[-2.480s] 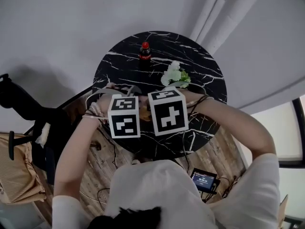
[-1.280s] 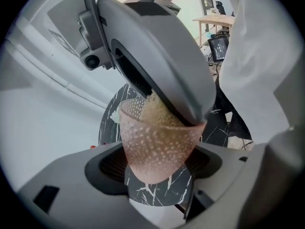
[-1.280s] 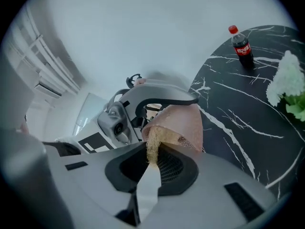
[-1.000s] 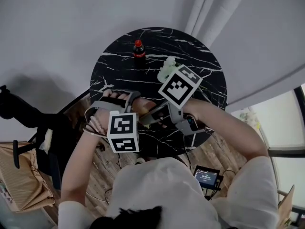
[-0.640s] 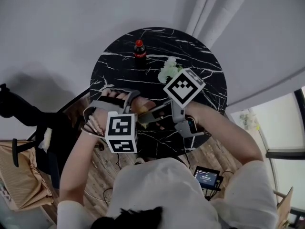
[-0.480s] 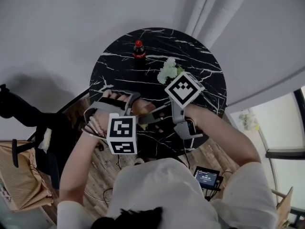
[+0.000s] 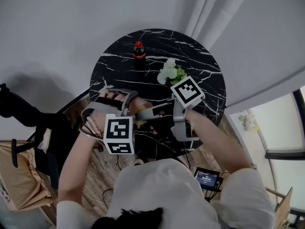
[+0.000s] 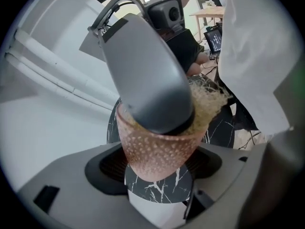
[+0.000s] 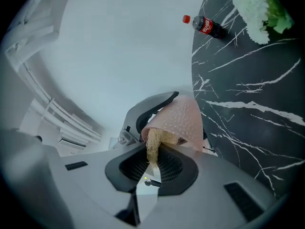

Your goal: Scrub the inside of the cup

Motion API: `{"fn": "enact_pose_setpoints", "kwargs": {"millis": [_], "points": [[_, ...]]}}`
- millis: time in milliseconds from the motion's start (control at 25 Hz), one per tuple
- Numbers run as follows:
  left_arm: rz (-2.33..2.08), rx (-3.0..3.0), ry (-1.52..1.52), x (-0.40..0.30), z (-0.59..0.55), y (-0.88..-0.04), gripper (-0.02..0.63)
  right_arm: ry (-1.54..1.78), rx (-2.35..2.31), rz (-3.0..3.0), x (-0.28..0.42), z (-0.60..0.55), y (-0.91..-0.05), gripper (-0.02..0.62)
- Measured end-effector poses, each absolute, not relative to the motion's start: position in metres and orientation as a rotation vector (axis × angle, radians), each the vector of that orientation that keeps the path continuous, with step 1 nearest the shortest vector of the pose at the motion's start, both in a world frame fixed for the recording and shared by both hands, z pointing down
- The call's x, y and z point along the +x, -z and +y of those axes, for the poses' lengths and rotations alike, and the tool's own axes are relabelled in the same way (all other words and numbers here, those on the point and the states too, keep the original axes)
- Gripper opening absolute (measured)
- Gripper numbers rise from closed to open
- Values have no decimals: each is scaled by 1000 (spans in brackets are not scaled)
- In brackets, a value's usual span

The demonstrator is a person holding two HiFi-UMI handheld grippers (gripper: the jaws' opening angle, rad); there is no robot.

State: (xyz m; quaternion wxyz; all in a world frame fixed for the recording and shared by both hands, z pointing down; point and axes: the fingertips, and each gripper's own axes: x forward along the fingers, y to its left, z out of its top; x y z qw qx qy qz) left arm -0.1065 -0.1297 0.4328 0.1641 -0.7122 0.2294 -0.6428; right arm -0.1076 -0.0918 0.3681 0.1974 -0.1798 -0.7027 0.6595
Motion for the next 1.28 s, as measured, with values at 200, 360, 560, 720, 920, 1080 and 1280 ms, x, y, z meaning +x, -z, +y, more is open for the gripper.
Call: {"fn": "enact_pose_setpoints", "kwargs": {"millis": [200,360,560,720,920,1080,1280], "points": [[690,-2036,1820,-110,-128,-431,356,-1962,-505,-1954,-111,-92,-364,55],[722,-2064,1794,-109,-127,-427,356,-2029,-495,-1957,-111,-93,-360,55],[772,-2054,1750,-112,-130,-423,356,-2080,-466,-1978,-114,-96,-357,55],[859,-2073,1674,-115,-133,-413,356,-2187,-473,-1992,-116,-101,-348,55],[943,-2061,1601,-118,-139,-401,356,-2283,-465,-2021,-117,-108,-338,55],[997,-2078,1537,-116,-139,-393,356,-2348,-463,-2020,-115,-111,-330,55],[1061,-2065,1458,-118,-145,-382,356,-2447,-435,-2000,-117,-118,-323,55]]}}
